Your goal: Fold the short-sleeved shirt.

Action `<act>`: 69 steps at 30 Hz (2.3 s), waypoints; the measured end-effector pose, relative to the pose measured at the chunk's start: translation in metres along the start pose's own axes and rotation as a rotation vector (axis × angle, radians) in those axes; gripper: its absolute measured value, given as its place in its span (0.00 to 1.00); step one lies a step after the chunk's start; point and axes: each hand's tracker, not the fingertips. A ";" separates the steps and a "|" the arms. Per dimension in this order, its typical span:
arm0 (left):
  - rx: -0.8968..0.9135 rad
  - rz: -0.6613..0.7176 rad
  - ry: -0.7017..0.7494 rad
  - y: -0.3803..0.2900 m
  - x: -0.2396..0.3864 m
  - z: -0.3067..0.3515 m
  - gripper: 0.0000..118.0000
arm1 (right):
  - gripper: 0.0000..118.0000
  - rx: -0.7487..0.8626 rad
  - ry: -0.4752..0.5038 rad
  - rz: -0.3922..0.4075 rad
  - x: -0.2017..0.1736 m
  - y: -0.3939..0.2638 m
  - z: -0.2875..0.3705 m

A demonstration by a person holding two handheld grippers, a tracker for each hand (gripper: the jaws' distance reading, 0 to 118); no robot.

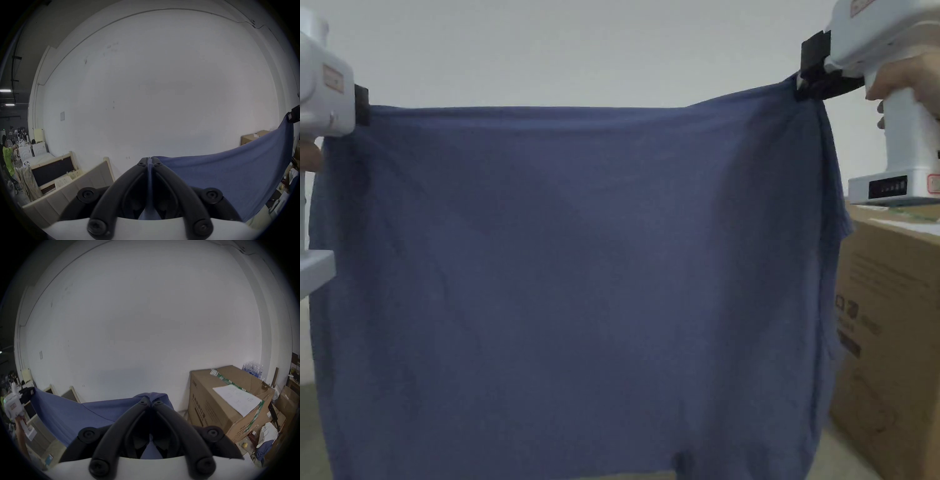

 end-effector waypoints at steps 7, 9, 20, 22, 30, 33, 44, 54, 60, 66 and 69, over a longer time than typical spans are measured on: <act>-0.213 -0.014 -0.027 -0.149 0.025 -0.006 0.00 | 0.01 -0.254 0.041 -0.019 0.026 -0.142 -0.077; -0.312 0.005 -0.056 -0.211 0.029 -0.012 0.00 | 0.01 -0.345 0.013 -0.073 0.032 -0.210 -0.081; -0.822 0.026 -0.065 -0.488 0.043 -0.010 0.00 | 0.01 -0.744 -0.029 -0.178 0.068 -0.487 -0.132; -0.833 -0.016 -0.049 -0.500 0.039 0.002 0.00 | 0.01 -0.733 -0.027 -0.179 0.072 -0.498 -0.123; -0.801 0.094 -0.063 -0.465 0.018 0.101 0.00 | 0.01 -0.666 0.049 -0.205 0.063 -0.489 -0.014; -0.783 0.040 -0.064 -0.456 0.010 0.161 0.00 | 0.01 -0.655 0.050 -0.139 0.052 -0.494 0.047; -0.813 0.026 -0.010 -0.481 -0.050 0.354 0.00 | 0.01 -0.726 0.065 -0.187 0.047 -0.580 0.262; -0.824 0.072 0.002 -0.533 -0.067 0.403 0.09 | 0.01 -0.770 0.032 -0.148 0.041 -0.644 0.309; -0.798 0.178 -0.028 -0.527 -0.079 0.403 0.99 | 0.73 -0.748 0.014 -0.157 0.032 -0.639 0.311; -0.731 0.231 -0.046 -0.505 -0.087 0.451 0.98 | 0.72 -0.663 -0.004 -0.132 0.024 -0.616 0.342; -0.704 0.213 -0.058 -0.496 -0.091 0.487 0.86 | 0.59 -0.533 0.104 -0.165 0.018 -0.584 0.370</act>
